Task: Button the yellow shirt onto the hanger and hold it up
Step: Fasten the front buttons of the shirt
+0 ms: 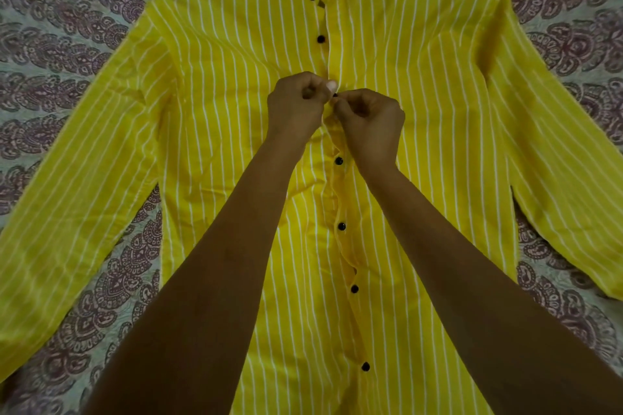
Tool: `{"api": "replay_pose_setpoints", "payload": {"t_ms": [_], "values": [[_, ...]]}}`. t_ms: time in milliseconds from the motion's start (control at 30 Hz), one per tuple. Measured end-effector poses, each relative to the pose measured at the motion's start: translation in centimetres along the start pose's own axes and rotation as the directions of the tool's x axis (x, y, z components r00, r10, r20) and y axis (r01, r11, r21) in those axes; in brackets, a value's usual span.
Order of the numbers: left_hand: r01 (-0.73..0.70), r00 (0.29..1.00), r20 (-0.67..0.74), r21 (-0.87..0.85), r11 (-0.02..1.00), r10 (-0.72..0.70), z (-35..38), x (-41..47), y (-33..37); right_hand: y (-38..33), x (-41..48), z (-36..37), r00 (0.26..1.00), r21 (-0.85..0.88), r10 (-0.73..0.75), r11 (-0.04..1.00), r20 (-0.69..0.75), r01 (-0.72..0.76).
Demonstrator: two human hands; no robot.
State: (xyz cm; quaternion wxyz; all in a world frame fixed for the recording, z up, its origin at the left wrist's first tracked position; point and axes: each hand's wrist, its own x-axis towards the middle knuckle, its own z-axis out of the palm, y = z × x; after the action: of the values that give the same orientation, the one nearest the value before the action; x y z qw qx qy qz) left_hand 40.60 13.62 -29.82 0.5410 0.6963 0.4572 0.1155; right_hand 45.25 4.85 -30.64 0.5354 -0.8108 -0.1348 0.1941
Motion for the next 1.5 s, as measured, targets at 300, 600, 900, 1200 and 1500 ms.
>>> {"api": "replay_pose_setpoints", "payload": {"t_ms": [300, 600, 900, 1200, 1500], "values": [[-0.085, 0.995, 0.046, -0.060, 0.995, 0.088, -0.5, 0.3, -1.1, -1.4, 2.5, -1.5, 0.850, 0.235, 0.375, 0.847, 0.369, -0.476], [-0.260, 0.954, -0.055, 0.341, 0.903, 0.295, -0.4, 0.8, -1.3, -0.4, 3.8, -0.7, 0.949, -0.142, 0.183, 0.978, 0.258, -0.150], [-0.252, 0.949, -0.120, 0.273, 0.929, 0.293, -1.1, 6.6, 1.3, -2.7, 6.5, 1.0, 0.949, -0.469, -0.165, 0.838, 0.269, 0.278], [-0.257, 0.964, 0.044, 0.423, 0.869, 0.264, -0.5, 7.7, 0.9, -1.6, 7.2, 3.6, 0.968, -0.646, -0.212, 0.723, 0.132, 0.246], [-0.174, 0.962, -0.060, 0.616, 0.769, 0.265, 1.2, 8.4, -0.2, -1.8, 9.1, 3.1, 0.947, -0.707, -0.157, 0.634, 0.279, 0.313]]}}
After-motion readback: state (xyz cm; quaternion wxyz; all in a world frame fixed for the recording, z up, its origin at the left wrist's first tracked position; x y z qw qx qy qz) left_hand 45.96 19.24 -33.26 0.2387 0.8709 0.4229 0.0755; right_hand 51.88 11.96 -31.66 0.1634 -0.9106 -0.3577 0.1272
